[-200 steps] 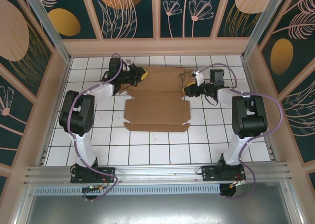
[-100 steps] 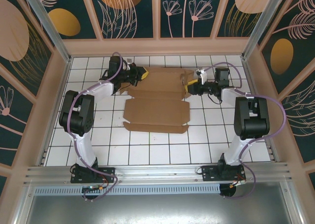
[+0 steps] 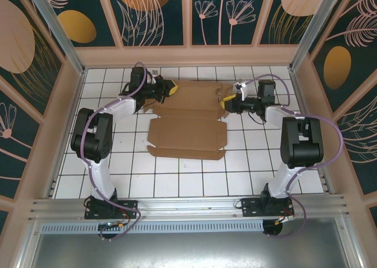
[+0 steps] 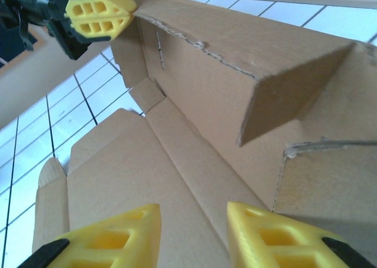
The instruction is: Fold the paper box
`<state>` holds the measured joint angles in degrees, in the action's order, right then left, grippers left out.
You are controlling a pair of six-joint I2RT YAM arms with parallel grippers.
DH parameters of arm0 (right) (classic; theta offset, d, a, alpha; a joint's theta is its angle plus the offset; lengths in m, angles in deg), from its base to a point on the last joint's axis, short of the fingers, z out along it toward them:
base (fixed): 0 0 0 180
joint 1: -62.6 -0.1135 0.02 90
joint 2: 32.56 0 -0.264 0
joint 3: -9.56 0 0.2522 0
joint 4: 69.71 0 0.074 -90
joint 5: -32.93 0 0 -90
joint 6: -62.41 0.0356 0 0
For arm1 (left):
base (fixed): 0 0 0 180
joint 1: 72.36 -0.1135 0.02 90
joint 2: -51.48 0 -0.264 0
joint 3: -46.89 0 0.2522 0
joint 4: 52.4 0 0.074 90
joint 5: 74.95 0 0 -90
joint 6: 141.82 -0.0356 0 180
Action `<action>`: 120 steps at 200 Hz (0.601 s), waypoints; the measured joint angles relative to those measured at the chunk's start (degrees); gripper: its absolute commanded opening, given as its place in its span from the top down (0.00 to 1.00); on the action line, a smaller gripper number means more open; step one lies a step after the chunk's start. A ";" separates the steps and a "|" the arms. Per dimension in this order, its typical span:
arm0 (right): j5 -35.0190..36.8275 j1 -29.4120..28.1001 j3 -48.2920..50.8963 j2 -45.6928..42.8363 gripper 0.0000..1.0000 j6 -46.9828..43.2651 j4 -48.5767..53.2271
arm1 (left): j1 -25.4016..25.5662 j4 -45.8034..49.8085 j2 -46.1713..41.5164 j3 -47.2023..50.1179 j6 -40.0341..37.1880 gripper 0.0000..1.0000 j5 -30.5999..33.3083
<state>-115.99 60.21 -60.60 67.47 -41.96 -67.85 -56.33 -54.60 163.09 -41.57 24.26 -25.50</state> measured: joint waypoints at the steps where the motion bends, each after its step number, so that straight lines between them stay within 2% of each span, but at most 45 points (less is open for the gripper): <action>1: 0.02 0.26 0.33 -0.33 0.67 0.26 -0.35 | -0.02 0.00 0.00 0.00 0.00 1.00 0.02; 17: 0.44 3.10 3.96 -3.67 0.77 2.29 -4.02 | -0.02 0.02 0.00 0.00 0.00 1.00 -0.11; 46: 2.08 8.00 6.71 -7.06 0.79 4.87 -10.97 | -0.02 0.15 0.00 0.00 0.00 1.00 -0.20; 65: 4.50 8.85 7.02 -7.19 0.73 5.27 -11.91 | -0.02 0.15 0.00 0.00 0.00 1.00 -0.39; 80: 6.73 8.72 6.16 -6.10 0.72 4.76 -10.86 | -0.02 0.15 0.00 0.00 0.00 1.00 -0.59; 98: 11.06 7.85 1.86 -2.27 0.71 2.64 -6.25 | -0.02 0.15 0.00 0.00 0.00 1.00 -0.68; 120: 14.73 5.95 -2.80 2.47 0.64 -0.24 -1.68 | -0.02 0.15 0.00 0.00 0.00 1.00 -0.85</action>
<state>-101.25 66.15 -63.40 69.94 -42.20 -69.54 -56.35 -54.45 163.09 -41.57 24.26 -26.36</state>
